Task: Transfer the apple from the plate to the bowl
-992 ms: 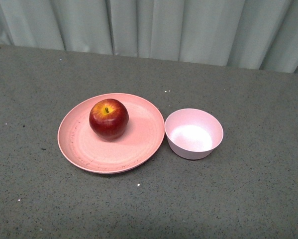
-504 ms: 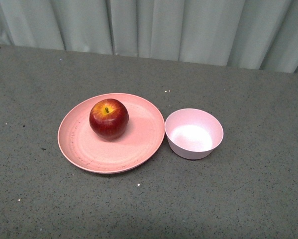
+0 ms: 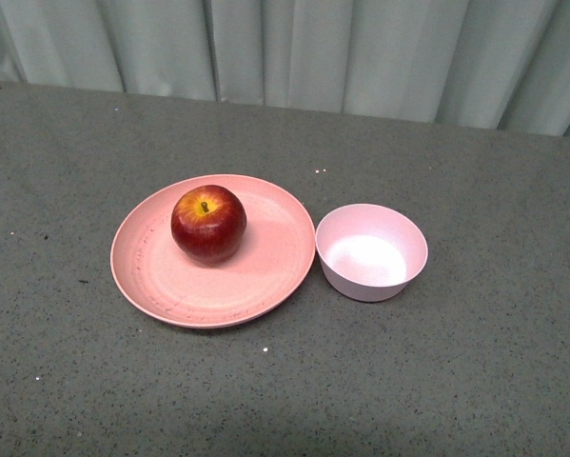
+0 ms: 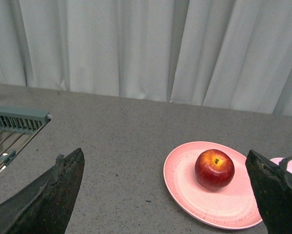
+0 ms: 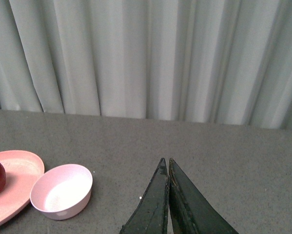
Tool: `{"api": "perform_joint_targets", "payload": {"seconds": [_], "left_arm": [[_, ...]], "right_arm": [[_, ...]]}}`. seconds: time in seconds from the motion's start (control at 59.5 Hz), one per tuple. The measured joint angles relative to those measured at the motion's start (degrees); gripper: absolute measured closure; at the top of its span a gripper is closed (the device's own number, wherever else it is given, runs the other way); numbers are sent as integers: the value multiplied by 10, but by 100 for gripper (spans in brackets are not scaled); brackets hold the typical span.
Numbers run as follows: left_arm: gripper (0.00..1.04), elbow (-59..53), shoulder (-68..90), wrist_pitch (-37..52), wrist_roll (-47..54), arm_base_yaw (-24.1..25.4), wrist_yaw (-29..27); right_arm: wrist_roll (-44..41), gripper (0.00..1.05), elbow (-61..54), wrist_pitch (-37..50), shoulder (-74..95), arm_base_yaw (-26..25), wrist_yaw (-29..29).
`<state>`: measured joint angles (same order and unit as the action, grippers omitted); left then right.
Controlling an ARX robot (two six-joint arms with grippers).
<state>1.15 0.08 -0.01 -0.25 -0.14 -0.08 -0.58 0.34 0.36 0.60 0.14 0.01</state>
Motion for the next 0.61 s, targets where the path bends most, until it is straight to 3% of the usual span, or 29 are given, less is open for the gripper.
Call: {"api": "perform_joint_targets", "payload": {"seconds": [0.118, 0.471, 0.605], "left_arm": [[7, 0, 0, 0, 0, 0, 0], [7, 0, 0, 0, 0, 0, 0], [7, 0, 0, 0, 0, 0, 0]], "right_arm": [[0, 102, 0, -3, -3, 0, 0], [0, 30, 0, -3, -3, 0, 0], [1, 7, 0, -3, -3, 0, 0]]}}
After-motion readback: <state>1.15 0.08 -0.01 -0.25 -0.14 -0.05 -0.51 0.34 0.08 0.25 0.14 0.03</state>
